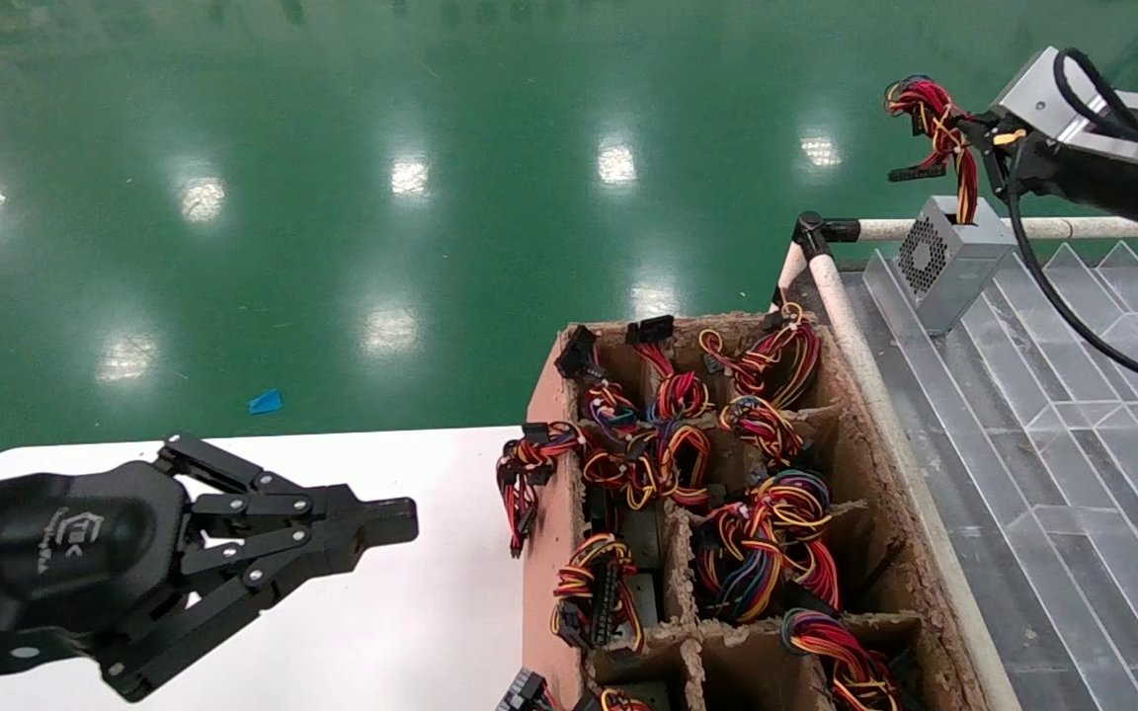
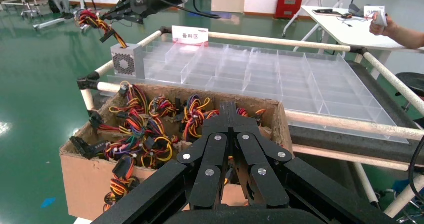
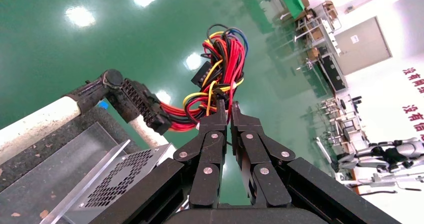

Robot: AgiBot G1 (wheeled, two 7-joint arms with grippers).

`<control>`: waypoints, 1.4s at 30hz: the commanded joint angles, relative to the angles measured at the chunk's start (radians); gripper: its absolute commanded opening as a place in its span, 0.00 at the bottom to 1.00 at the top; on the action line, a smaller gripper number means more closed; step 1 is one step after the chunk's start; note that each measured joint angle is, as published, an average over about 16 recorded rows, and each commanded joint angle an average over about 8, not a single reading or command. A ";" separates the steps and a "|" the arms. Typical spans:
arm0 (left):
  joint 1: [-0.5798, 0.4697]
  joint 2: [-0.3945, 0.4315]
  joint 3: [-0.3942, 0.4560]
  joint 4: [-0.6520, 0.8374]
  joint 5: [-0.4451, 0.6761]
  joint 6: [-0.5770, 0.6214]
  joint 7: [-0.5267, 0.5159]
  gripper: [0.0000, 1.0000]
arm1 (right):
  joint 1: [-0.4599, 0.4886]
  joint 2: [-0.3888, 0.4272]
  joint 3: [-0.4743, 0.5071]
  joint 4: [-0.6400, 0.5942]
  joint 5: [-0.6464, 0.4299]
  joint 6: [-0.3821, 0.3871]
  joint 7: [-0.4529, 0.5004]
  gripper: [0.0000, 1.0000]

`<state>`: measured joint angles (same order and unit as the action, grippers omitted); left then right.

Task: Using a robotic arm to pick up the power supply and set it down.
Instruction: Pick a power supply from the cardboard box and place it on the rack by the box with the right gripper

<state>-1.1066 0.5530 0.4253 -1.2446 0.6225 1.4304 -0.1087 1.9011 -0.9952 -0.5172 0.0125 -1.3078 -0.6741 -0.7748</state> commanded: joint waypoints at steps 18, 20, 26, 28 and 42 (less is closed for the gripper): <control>0.000 0.000 0.000 0.000 0.000 0.000 0.000 0.00 | 0.018 0.005 0.023 -0.003 0.033 0.012 -0.007 1.00; 0.000 0.000 0.000 0.000 0.000 0.000 0.000 0.00 | 0.022 0.005 0.025 -0.003 0.036 0.012 -0.007 1.00; 0.000 0.000 0.000 0.000 0.000 0.000 0.000 0.00 | 0.033 0.010 0.031 0.003 0.045 0.002 -0.016 1.00; 0.000 0.000 0.000 0.000 0.000 0.000 0.000 0.00 | 0.034 0.013 0.034 0.007 0.049 -0.005 -0.024 1.00; 0.000 0.000 0.000 0.000 0.000 0.000 0.000 0.00 | -0.095 0.074 0.069 0.204 0.135 -0.138 0.112 1.00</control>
<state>-1.1066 0.5530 0.4254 -1.2446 0.6224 1.4304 -0.1087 1.8060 -0.9214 -0.4486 0.2169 -1.1725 -0.8125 -0.6625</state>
